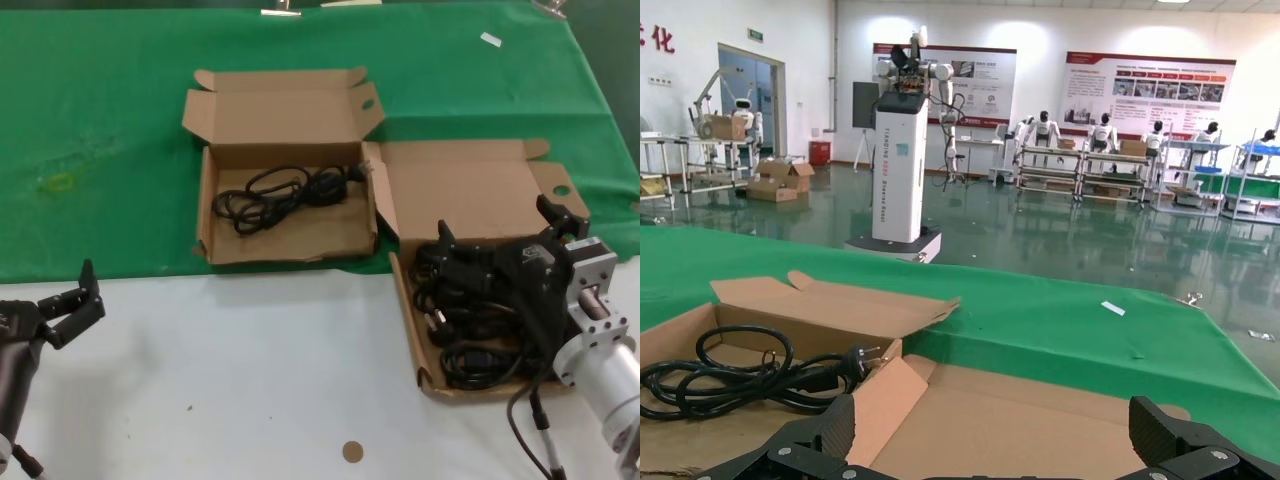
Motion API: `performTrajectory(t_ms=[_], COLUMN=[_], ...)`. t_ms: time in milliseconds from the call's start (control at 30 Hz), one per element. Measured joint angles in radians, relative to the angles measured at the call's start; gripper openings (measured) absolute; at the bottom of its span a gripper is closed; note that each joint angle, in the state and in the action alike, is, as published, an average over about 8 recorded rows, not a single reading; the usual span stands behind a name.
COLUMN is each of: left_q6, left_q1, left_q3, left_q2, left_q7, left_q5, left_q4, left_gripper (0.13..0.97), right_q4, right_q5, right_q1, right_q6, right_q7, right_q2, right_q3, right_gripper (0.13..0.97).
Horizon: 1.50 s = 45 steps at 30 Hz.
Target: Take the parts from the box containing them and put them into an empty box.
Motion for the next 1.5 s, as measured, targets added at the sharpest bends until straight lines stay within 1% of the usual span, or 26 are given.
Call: performTrajectory(t_ms=[1500], left_q6=[0.0], left_q1=[0.0], left_q3=[0.0], left_q2=[0.0], left_q7=[0.0], left_q5=[0.0], left_q4=[0.0], left_gripper=[0.966], right_q4=[0.0], right_q5=[0.0], right_q1=[0.0], right_q6=[0.0], right_q7=[0.0], right_q2=[0.0], right_q3=[0.0], right_gripper=[0.966])
